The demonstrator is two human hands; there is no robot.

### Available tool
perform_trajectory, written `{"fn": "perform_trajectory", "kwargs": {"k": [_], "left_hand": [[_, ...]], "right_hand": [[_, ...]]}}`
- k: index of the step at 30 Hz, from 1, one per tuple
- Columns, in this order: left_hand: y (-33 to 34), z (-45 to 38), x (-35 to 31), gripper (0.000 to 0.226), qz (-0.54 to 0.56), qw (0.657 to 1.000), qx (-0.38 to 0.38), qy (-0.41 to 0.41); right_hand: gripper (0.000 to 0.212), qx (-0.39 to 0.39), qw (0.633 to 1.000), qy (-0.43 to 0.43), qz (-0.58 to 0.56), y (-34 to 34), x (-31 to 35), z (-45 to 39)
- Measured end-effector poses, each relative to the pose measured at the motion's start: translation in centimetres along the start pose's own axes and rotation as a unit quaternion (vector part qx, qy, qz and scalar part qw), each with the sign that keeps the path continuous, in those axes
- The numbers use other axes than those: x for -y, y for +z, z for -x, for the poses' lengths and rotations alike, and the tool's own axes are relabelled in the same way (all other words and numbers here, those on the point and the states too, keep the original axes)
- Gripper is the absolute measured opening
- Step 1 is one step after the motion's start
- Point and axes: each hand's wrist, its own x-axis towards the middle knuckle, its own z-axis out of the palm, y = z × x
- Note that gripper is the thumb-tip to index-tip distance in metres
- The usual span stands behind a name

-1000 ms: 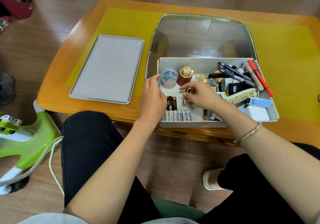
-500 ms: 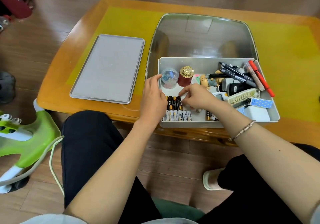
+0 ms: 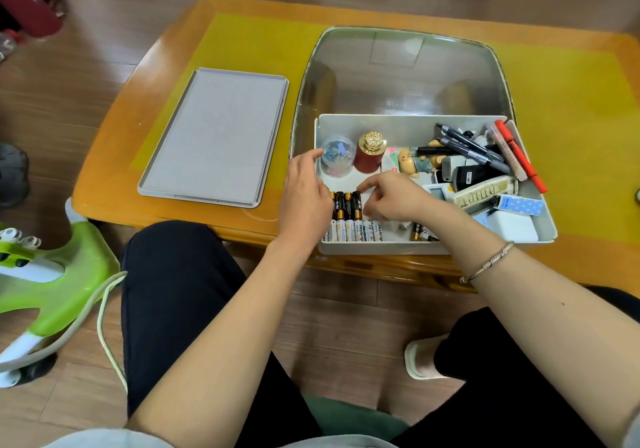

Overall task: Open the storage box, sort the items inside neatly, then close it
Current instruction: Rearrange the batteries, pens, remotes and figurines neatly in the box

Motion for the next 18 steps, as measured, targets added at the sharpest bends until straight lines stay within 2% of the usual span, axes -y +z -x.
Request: {"fn": "perform_trajectory", "kwargs": {"k": [4, 6, 9, 12, 18], "left_hand": [[0.0, -0.1, 0.0, 0.045, 0.004, 1.0, 0.002, -0.003], [0.0, -0.1, 0.0, 0.045, 0.009, 1.0, 0.002, -0.002], [0.1, 0.0, 0.0, 0.045, 0.014, 1.0, 0.002, -0.002], [0.1, 0.0, 0.0, 0.045, 0.014, 1.0, 0.002, -0.002], [0.0, 0.0, 0.1, 0.044, 0.015, 1.0, 0.002, -0.001]], "right_hand": [[0.036, -0.055, 0.997, -0.043, 0.015, -1.9, -0.6, 0.8], [0.028, -0.063, 0.995, -0.06, 0.057, -3.1, -1.1, 1.3], [0.021, -0.051, 0.984, -0.077, 0.15, -4.2, -1.8, 2.2], [0.023, -0.024, 0.97, -0.068, 0.231, -4.3, -2.2, 3.0], [0.025, 0.018, 0.951, -0.048, 0.305, -3.1, -3.1, 3.5]]}}
